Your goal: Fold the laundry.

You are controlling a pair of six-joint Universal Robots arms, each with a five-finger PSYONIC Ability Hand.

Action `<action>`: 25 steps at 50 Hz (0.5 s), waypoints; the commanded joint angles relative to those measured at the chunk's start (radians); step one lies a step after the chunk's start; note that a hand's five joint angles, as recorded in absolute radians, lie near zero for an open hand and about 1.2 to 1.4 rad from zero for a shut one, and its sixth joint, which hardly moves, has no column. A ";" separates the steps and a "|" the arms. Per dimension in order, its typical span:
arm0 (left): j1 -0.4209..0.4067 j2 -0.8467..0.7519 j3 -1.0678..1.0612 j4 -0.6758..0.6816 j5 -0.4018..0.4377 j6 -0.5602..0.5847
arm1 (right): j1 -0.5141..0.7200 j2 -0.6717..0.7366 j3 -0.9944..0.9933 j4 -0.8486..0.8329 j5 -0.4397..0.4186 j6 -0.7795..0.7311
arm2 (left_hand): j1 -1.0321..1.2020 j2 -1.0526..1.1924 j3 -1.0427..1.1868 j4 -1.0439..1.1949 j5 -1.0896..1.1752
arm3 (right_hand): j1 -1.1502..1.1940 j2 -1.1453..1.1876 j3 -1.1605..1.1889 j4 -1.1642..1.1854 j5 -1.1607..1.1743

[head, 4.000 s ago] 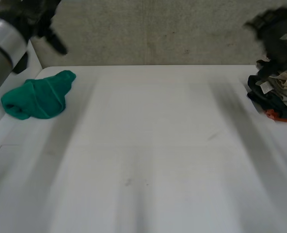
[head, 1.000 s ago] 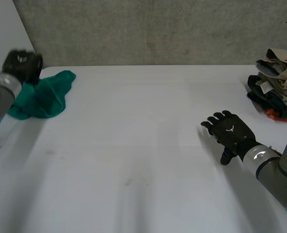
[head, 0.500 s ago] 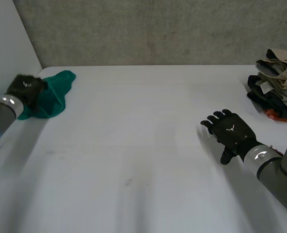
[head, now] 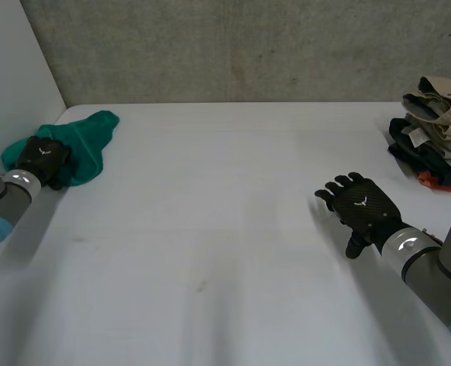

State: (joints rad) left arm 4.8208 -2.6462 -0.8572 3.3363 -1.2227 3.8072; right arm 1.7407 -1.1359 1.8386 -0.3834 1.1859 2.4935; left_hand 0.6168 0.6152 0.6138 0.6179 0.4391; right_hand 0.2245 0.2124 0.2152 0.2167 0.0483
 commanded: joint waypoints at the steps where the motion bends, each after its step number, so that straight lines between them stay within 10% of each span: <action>1: -0.004 -0.021 0.036 0.018 0.015 -0.021 | 0.002 0.002 0.002 0.000 0.000 -0.001 | 0.113 0.115 0.116 0.112 0.117 | -0.050 -0.038 -0.041 -0.042 -0.048; 25: -0.030 -0.055 0.075 0.015 0.008 -0.078 | -0.003 0.002 0.004 0.000 0.004 -0.001 | 0.779 0.781 0.782 0.778 0.783 | -0.050 -0.038 -0.041 -0.042 -0.048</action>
State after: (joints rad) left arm 4.8100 -2.7126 -0.7677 3.3529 -1.2063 3.7467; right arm 1.7396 -1.1323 1.8395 -0.3850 1.1880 2.4918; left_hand 1.1599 1.1940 1.1885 1.1969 0.9801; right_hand 0.2245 0.2124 0.2152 0.2167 0.0483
